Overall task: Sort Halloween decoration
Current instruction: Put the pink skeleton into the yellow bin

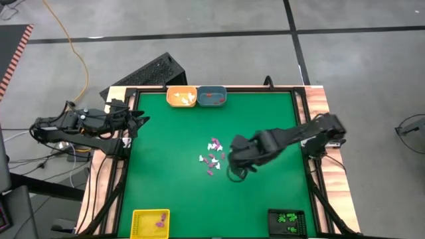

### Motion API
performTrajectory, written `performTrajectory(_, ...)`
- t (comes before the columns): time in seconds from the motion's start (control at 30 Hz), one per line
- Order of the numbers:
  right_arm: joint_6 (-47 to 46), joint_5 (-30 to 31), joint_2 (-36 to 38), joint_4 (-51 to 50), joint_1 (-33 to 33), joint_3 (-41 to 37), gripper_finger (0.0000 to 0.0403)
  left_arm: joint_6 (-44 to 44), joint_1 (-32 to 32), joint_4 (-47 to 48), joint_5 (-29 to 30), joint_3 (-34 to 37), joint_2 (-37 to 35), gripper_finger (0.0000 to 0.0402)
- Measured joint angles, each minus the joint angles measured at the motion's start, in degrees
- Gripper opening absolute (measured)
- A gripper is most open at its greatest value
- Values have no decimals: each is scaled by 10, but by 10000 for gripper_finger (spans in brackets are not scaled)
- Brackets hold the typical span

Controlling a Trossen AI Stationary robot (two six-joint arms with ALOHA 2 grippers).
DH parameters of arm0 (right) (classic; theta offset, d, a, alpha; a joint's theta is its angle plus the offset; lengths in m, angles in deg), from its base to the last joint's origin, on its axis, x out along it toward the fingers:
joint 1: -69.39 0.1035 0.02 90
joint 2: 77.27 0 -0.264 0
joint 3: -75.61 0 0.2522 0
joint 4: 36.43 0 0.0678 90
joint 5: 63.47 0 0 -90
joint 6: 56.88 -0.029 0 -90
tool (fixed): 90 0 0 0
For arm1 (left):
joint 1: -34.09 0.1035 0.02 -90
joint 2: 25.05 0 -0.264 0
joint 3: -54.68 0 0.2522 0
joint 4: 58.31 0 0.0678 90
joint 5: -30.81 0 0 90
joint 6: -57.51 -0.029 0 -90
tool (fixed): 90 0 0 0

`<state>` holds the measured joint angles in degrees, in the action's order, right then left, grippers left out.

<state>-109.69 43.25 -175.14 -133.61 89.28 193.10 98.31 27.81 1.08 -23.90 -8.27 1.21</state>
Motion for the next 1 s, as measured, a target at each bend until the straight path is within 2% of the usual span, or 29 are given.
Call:
performTrajectory(0.1,-130,50,57,53,22,-117,113,1,0,0,13,0,0,231)
performTrajectory(0.2,-234,105,80,144,42,-220,113,6,0,0,25,0,0,231)
performTrajectory(0.3,-285,149,73,251,55,-298,113,9,0,0,34,0,0,231)
performTrajectory(0.4,-304,169,44,347,54,-341,113,9,0,0,40,0,0,231)
performTrajectory(0.57,-312,184,-36,440,30,-346,113,5,0,0,44,0,0,231)
performTrajectory(0.7,-314,198,-86,476,6,-324,113,4,0,0,44,0,0,231)
performTrajectory(0.83,-314,226,-93,481,-12,-312,113,-7,0,0,44,0,0,231)
performTrajectory(1.0,-301,224,-91,494,-36,-312,113,-15,0,0,44,0,0,231)
